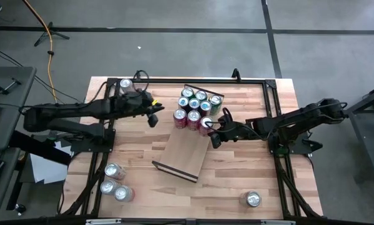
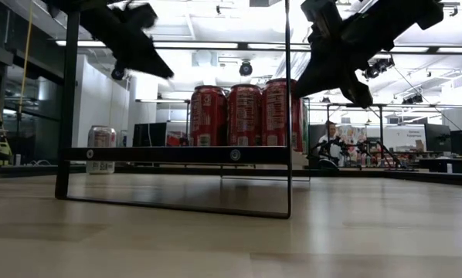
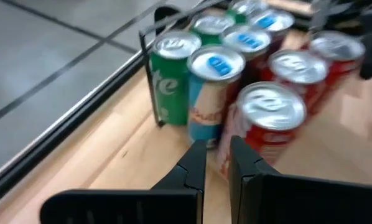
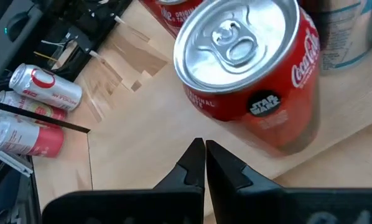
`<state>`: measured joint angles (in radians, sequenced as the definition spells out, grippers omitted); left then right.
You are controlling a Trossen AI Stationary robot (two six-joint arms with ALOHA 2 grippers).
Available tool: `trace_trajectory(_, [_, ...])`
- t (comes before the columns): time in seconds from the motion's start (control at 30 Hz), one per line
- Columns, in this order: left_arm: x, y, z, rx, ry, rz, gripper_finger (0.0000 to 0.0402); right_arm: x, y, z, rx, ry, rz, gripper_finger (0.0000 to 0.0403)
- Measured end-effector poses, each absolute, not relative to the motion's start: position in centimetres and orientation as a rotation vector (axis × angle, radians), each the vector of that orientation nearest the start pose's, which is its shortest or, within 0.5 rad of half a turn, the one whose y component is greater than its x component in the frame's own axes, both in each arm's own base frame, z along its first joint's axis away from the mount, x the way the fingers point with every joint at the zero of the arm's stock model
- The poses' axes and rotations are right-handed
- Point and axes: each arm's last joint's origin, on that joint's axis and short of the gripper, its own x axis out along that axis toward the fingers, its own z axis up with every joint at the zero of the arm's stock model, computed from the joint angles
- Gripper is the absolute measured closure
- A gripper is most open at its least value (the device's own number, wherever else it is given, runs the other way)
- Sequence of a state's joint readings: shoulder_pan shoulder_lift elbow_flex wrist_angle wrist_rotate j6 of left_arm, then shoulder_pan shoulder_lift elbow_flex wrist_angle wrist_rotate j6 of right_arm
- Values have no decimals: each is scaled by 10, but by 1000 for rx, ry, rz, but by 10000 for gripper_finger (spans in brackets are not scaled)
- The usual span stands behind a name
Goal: Place canned beverage on shelf
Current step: Adjust the blue soda cans on the shelf
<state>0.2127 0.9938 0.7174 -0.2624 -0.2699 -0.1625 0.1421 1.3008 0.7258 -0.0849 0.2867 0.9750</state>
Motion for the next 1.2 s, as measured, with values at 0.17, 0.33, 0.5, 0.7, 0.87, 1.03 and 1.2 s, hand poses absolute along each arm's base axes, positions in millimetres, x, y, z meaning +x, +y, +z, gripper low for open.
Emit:
trace_trajectory(0.17, [228, 77, 247, -221, 514, 476, 401, 265, 30, 223, 772, 521, -401, 403])
trace_trajectory(0.33, [242, 99, 240, -274, 421, 489, 402, 270, 31, 241, 707, 510, -362, 403])
trace_trajectory(0.5, [246, 109, 237, -313, 389, 447, 401, 273, 31, 257, 640, 531, -365, 403])
trace_trajectory(0.7, [247, 114, 231, -360, 405, 458, 402, 272, 29, 278, 525, 571, -425, 403])
trace_trajectory(0.87, [252, 117, 219, -397, 436, 510, 402, 272, 28, 294, 459, 573, -446, 403])
trace_trajectory(1.03, [259, 120, 215, -409, 442, 518, 401, 273, 28, 302, 440, 555, -443, 403])
trace_trajectory(1.2, [265, 120, 216, -409, 445, 500, 401, 273, 28, 302, 437, 562, -448, 403])
